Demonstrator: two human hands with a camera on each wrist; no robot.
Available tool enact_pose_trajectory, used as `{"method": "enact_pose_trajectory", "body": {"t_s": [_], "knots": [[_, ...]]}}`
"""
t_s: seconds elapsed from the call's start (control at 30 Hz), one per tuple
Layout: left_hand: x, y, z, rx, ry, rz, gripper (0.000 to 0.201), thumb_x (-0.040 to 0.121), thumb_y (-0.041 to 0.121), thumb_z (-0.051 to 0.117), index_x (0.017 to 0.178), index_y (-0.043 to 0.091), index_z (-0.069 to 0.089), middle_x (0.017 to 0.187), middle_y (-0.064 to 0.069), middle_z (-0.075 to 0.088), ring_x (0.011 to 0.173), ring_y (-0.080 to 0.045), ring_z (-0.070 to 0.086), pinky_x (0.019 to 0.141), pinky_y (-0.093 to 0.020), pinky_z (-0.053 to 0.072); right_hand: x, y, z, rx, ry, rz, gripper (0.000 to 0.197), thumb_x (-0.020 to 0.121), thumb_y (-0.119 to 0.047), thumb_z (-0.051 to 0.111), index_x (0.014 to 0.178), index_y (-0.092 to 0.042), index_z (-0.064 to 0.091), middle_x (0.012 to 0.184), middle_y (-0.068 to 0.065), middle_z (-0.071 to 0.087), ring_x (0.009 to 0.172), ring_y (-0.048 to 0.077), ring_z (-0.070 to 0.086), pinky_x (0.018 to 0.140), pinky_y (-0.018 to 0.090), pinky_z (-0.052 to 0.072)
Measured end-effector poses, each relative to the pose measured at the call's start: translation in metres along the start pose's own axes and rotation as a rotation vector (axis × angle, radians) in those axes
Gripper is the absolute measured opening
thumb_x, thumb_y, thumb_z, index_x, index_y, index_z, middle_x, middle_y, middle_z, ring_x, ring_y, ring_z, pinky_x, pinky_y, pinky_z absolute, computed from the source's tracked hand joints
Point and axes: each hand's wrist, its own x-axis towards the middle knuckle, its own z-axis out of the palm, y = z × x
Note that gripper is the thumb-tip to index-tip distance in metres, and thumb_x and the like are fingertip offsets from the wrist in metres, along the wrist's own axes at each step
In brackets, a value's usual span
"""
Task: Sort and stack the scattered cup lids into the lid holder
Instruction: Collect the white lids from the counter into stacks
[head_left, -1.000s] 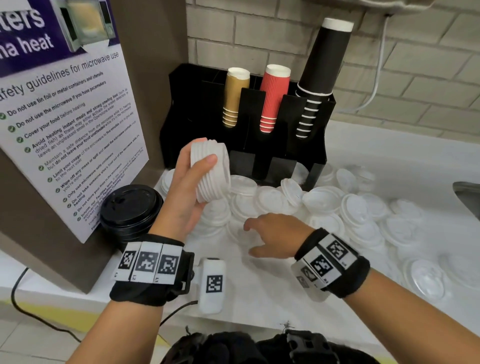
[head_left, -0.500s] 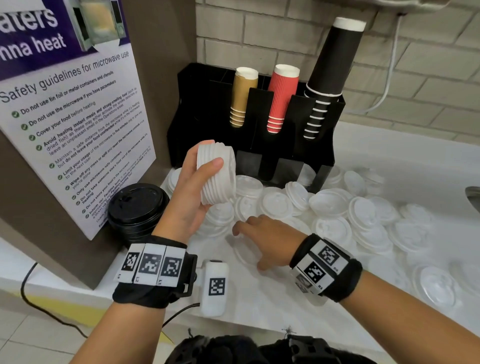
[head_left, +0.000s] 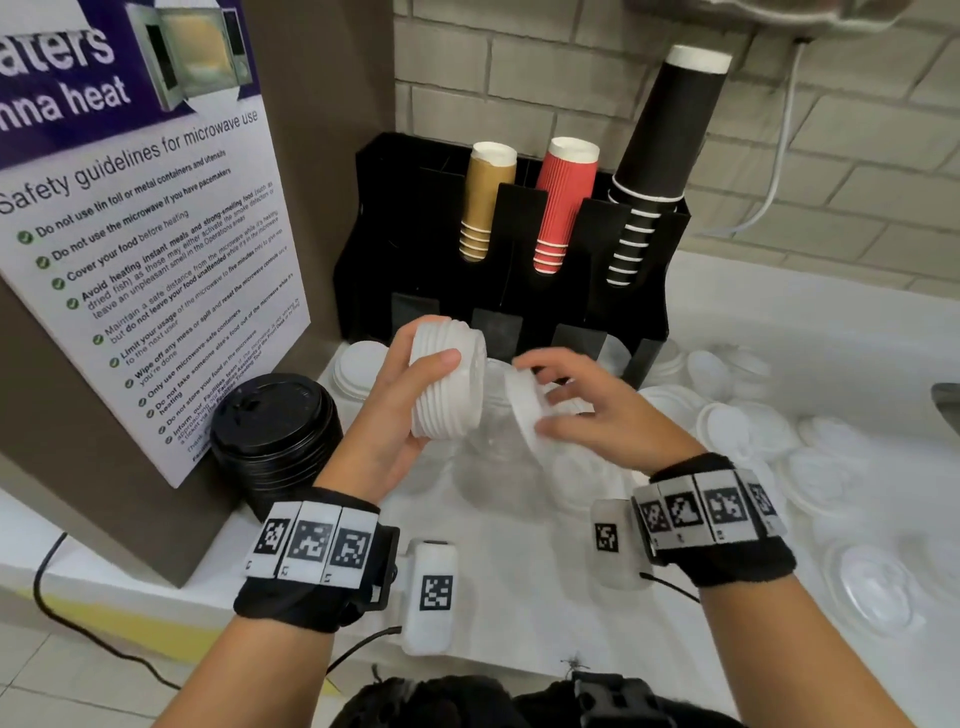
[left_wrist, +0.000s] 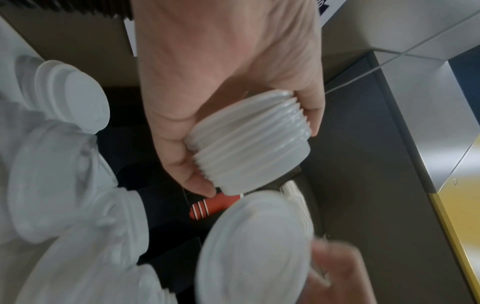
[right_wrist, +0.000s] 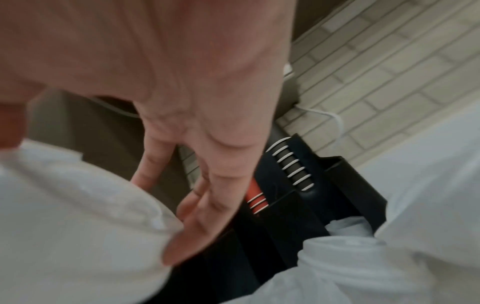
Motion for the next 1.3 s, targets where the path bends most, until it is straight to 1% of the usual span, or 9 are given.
{"method": "enact_pose_trajectory", "body": {"t_s": [0.2,0.47,0.6,0.73,0.8,0.93,1.07,1.2,1.3], "knots": [[-0.002,-0.011,0.013,0.086,-0.098,-0.067,0.056,0.064,0.047,0.071,0.118,0.038,0.059,0.112,0.005,0.066,0.1,-0.015,0.065,0.07,-0.031,0.054,-0.008,-0.011,0.019,0.307,0.189,-0.127,0.055,0.072,-0.035,0.07,0.124,-0.034,0.053,0.121,0.0,0.058,0.111,0.019,0.058,0.089,0.034,0.053],[0.0,-0.017,0.021,0.068,-0.077,-0.05,0.053,0.066,0.048,0.071,0.117,0.041,0.059,0.112,0.004,0.066,0.103,-0.022,0.064,0.071,-0.036,0.055,-0.008,-0.012,0.033,0.381,0.226,-0.164,0.053,0.072,-0.013,0.073,0.118,-0.03,0.052,0.12,0.002,0.053,0.109,0.013,0.056,0.074,0.026,0.054],[0.001,-0.018,0.019,0.066,-0.089,-0.05,0.053,0.066,0.046,0.073,0.116,0.042,0.059,0.116,0.002,0.064,0.104,-0.022,0.064,0.072,-0.038,0.056,-0.006,-0.012,0.032,0.348,0.201,-0.17,0.055,0.072,-0.017,0.077,0.119,-0.032,0.053,0.122,-0.001,0.053,0.11,0.012,0.056,0.079,0.029,0.056],[0.005,-0.008,0.013,-0.007,0.008,0.024,0.054,0.062,0.041,0.074,0.114,0.037,0.059,0.11,0.006,0.065,0.098,-0.015,0.065,0.067,-0.031,0.055,0.006,-0.007,0.024,0.167,0.23,-0.096,0.035,0.085,-0.04,0.066,0.118,-0.031,0.057,0.112,-0.01,0.06,0.102,0.004,0.058,0.082,0.016,0.049],[0.007,0.0,0.007,-0.048,0.077,0.073,0.05,0.066,0.037,0.073,0.113,0.036,0.058,0.109,0.008,0.064,0.097,-0.011,0.065,0.067,-0.029,0.054,0.014,-0.002,0.02,-0.249,0.106,0.014,0.026,0.094,-0.038,0.056,0.116,-0.026,0.06,0.101,-0.01,0.061,0.089,0.007,0.056,0.075,0.016,0.042],[0.006,0.012,0.002,-0.081,0.08,0.112,0.041,0.077,0.029,0.062,0.117,0.032,0.056,0.11,0.006,0.063,0.093,-0.007,0.067,0.068,-0.028,0.056,0.02,0.008,0.038,-0.799,-0.332,0.261,0.063,0.09,-0.045,0.056,0.145,-0.025,0.029,0.125,0.007,0.056,0.111,0.026,0.054,0.088,0.032,0.043],[0.001,0.014,0.006,-0.05,0.06,0.121,0.045,0.076,0.028,0.06,0.121,0.03,0.053,0.111,0.006,0.061,0.092,-0.007,0.066,0.066,-0.026,0.056,0.018,0.011,0.053,-0.898,-0.412,0.266,0.079,0.086,-0.047,0.06,0.147,-0.02,0.018,0.122,0.01,0.057,0.105,0.029,0.058,0.081,0.035,0.048],[-0.003,0.017,0.005,-0.066,0.08,0.119,0.048,0.076,0.027,0.06,0.124,0.028,0.051,0.117,0.002,0.058,0.099,-0.011,0.063,0.069,-0.026,0.056,0.009,0.006,0.048,-0.825,-0.531,0.245,0.06,0.083,-0.048,0.064,0.133,-0.023,0.042,0.094,-0.003,0.053,0.089,0.021,0.054,0.073,0.031,0.044],[-0.005,0.021,0.004,-0.085,0.094,0.122,0.048,0.076,0.027,0.06,0.123,0.027,0.051,0.119,0.0,0.057,0.101,-0.013,0.062,0.07,-0.027,0.056,0.012,0.004,0.032,-0.747,-0.403,0.135,0.04,0.082,-0.041,0.069,0.114,-0.021,0.057,0.078,-0.011,0.047,0.076,0.011,0.048,0.069,0.025,0.039]]}}
